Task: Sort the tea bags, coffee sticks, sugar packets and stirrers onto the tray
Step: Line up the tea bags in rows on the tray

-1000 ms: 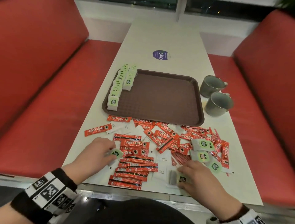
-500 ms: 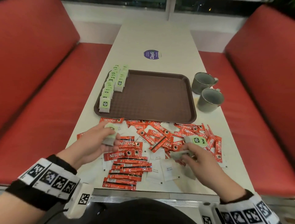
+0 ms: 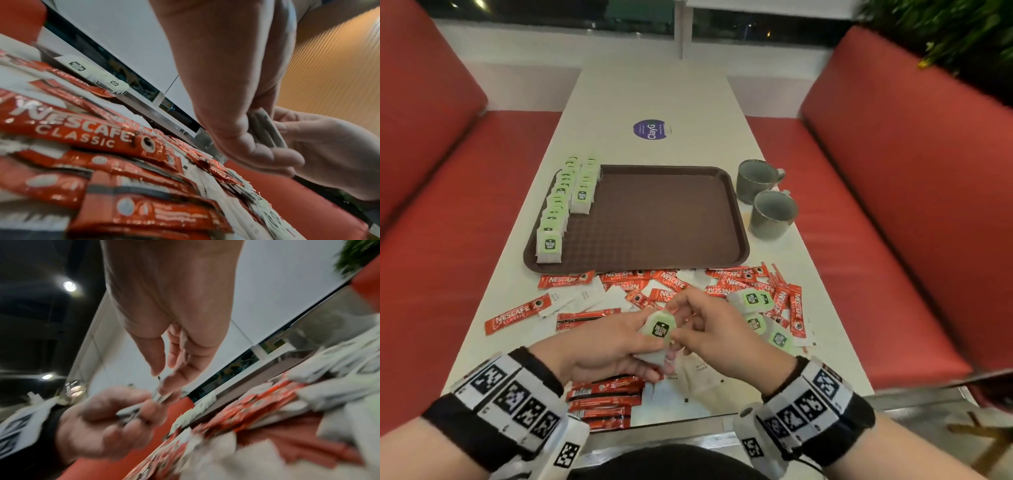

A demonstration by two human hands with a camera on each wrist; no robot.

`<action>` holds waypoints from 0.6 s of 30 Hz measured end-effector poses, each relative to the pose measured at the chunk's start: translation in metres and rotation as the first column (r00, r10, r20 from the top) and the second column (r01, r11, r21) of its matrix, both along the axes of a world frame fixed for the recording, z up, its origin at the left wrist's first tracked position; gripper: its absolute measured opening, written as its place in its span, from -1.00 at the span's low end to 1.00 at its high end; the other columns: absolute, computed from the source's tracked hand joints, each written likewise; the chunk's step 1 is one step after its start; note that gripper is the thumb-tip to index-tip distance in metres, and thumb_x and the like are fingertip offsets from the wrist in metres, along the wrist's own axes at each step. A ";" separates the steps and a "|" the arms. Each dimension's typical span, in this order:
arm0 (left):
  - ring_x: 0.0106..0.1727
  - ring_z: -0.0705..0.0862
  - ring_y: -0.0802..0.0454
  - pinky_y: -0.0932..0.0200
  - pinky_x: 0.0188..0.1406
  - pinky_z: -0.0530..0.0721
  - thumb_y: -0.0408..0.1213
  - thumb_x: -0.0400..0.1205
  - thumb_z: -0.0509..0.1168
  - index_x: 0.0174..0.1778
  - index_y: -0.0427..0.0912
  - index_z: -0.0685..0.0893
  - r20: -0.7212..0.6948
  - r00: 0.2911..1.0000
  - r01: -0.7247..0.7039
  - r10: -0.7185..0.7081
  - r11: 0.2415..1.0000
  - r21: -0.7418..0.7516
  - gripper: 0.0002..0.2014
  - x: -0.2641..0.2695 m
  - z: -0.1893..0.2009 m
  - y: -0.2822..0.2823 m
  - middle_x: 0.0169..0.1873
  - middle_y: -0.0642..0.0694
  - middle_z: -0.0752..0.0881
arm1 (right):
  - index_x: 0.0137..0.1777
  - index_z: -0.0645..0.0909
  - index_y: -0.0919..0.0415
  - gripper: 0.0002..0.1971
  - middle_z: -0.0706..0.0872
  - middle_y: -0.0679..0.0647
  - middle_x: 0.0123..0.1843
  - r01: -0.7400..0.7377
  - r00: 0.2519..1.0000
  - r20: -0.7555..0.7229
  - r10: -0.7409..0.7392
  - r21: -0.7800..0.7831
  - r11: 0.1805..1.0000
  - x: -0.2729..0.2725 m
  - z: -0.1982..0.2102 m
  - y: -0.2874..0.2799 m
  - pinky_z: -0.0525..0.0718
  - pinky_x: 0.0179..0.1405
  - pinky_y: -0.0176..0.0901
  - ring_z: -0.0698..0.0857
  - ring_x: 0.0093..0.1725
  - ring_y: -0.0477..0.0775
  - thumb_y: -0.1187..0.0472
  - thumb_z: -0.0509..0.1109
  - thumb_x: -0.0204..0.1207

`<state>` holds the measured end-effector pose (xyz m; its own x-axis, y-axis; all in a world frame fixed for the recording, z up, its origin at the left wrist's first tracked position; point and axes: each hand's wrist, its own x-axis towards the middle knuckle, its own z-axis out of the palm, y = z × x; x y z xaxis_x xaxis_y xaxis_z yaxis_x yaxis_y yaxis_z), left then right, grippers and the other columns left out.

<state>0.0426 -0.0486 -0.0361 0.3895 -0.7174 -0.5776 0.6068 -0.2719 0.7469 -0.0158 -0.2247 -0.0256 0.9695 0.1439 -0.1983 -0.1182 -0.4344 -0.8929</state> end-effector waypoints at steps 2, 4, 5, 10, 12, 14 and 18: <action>-0.11 0.75 -0.16 0.14 -0.26 0.75 -0.45 0.63 0.25 0.29 -0.32 0.48 -0.024 0.991 -0.131 0.132 0.991 0.031 -0.70 0.000 -0.003 0.001 -0.09 -0.29 0.73 | 0.10 0.56 -0.09 -0.72 0.66 -0.12 -0.07 0.101 0.994 0.042 -0.096 -0.113 0.989 0.004 0.000 -0.022 0.66 -0.23 -0.28 0.69 -0.22 -0.11 0.31 0.43 0.54; -0.18 0.73 -0.14 0.16 -0.36 0.71 -0.47 0.64 0.23 0.27 -0.33 0.50 0.023 0.971 -0.238 0.237 0.970 0.049 -0.73 0.001 -0.004 0.002 -0.07 -0.33 0.73 | 0.23 0.58 0.01 -0.73 0.65 -0.12 0.06 0.248 0.969 0.098 -0.228 -0.366 0.897 0.011 -0.004 -0.058 0.56 -0.11 -0.31 0.64 -0.10 -0.16 0.22 0.40 0.56; -0.20 0.73 -0.13 0.16 -0.38 0.70 -0.48 0.64 0.22 0.26 -0.32 0.51 0.051 0.959 -0.283 0.280 0.958 0.048 -0.74 0.000 -0.004 0.002 -0.06 -0.34 0.73 | 0.28 0.58 0.03 -0.69 0.65 -0.08 0.16 0.276 0.960 0.100 -0.261 -0.491 0.826 0.015 -0.007 -0.076 0.55 0.01 -0.24 0.63 0.04 -0.09 0.19 0.39 0.55; -0.21 0.74 -0.15 0.14 -0.39 0.73 -0.52 0.64 0.20 0.17 -0.32 0.55 0.074 0.931 -0.364 0.359 0.928 0.076 -0.80 -0.005 -0.007 0.007 -0.20 -0.28 0.78 | 0.14 0.59 0.13 -0.60 0.66 0.09 0.06 0.165 0.951 -0.066 -0.302 -0.719 0.676 0.026 -0.030 -0.115 0.63 0.04 -0.01 0.63 0.09 0.17 -0.14 0.41 0.48; -0.20 0.73 -0.16 0.15 -0.40 0.72 -0.52 0.66 0.18 0.16 -0.32 0.54 0.081 0.935 -0.353 0.346 0.931 0.093 -0.82 -0.009 -0.008 0.007 -0.20 -0.26 0.77 | 0.01 0.54 0.14 -0.58 0.63 0.02 -0.07 0.176 0.948 -0.066 -0.311 -0.706 0.686 0.029 -0.032 -0.114 0.61 -0.13 -0.08 0.65 -0.04 0.14 -0.21 0.43 0.43; -0.19 0.73 -0.15 0.15 -0.36 0.72 -0.51 0.66 0.19 0.17 -0.31 0.54 0.092 0.931 -0.363 0.354 0.925 0.111 -0.82 -0.011 -0.009 0.006 -0.18 -0.27 0.77 | 0.05 0.53 0.15 -0.53 0.60 -0.01 -0.10 0.160 0.950 -0.076 -0.304 -0.718 0.677 0.031 -0.033 -0.110 0.55 -0.19 -0.11 0.63 -0.06 0.09 -0.23 0.45 0.40; -0.19 0.76 -0.15 0.12 -0.30 0.75 -0.50 0.66 0.21 0.21 -0.28 0.55 0.091 0.915 -0.401 0.392 0.909 0.115 -0.78 -0.014 -0.009 0.000 -0.09 -0.34 0.76 | 0.06 0.51 0.11 -0.53 0.63 -0.01 -0.06 0.114 0.953 -0.111 -0.283 -0.733 0.671 0.032 -0.034 -0.105 0.53 -0.22 -0.13 0.58 -0.12 0.03 -0.21 0.49 0.36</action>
<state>0.0289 -0.0485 -0.0449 0.6657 -0.4174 -0.6186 0.6364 -0.1154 0.7627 0.0163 -0.3294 -0.0597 0.8839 -0.3141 -0.3464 -0.4141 -0.8699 -0.2679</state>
